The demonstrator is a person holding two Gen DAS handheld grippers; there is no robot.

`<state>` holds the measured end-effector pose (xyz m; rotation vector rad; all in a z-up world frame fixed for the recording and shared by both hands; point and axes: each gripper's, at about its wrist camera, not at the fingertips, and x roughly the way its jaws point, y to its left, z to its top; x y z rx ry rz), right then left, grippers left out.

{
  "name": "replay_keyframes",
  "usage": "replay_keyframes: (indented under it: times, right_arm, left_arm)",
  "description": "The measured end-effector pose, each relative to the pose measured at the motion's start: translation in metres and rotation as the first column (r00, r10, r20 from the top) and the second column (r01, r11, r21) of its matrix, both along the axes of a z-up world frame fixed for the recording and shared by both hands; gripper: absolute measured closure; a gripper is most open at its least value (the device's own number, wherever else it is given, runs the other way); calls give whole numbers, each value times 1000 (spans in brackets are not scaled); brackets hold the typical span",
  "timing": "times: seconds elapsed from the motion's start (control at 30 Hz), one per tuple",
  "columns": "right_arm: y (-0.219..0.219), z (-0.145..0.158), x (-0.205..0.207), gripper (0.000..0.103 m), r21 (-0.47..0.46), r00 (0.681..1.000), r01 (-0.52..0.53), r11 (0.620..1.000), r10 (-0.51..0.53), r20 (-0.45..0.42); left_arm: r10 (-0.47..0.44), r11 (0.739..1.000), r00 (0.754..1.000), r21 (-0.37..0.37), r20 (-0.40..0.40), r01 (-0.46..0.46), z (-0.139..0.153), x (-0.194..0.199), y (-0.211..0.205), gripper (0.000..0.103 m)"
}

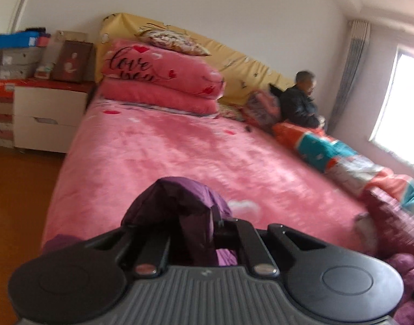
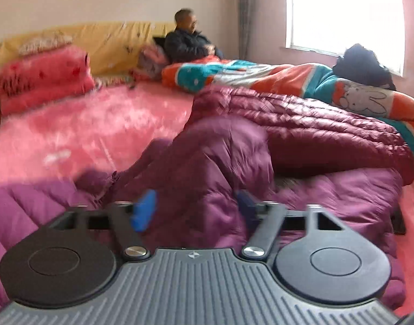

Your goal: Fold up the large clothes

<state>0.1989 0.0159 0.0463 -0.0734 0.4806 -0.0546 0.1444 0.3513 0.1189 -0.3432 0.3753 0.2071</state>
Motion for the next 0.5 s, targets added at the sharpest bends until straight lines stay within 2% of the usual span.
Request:
replay_keyframes:
  times: [0.13, 0.2, 0.27, 0.33, 0.4, 0.5]
  right_arm:
    - [-2, -25, 8, 7, -58, 997, 12, 998, -16, -72]
    - [-13, -31, 5, 3, -31, 995, 31, 999, -34, -89]
    - [-30, -29, 0, 3, 27, 994, 35, 999, -32, -105]
    - [-37, -23, -6, 3, 93, 993, 33, 995, -23, -112]
    - [-44, -12, -13, 3, 167, 993, 37, 985, -18, -113]
    - [-61, 3, -44, 2, 245, 992, 53, 968, -24, -120]
  left_arm:
    - [7, 999, 999, 42, -50, -5, -13, -2, 4, 96]
    - [-5, 1000, 998, 26, -69, 7, -12, -6, 10, 96]
    - [-25, 1000, 996, 3, -91, 25, -6, -13, 15, 89]
    - [-57, 998, 992, 9, -111, 58, 0, -23, 14, 69]
    - [-89, 995, 988, 24, -123, 92, 5, -36, 10, 55]
    - [-148, 986, 979, 55, -139, 156, 15, -60, 3, 43]
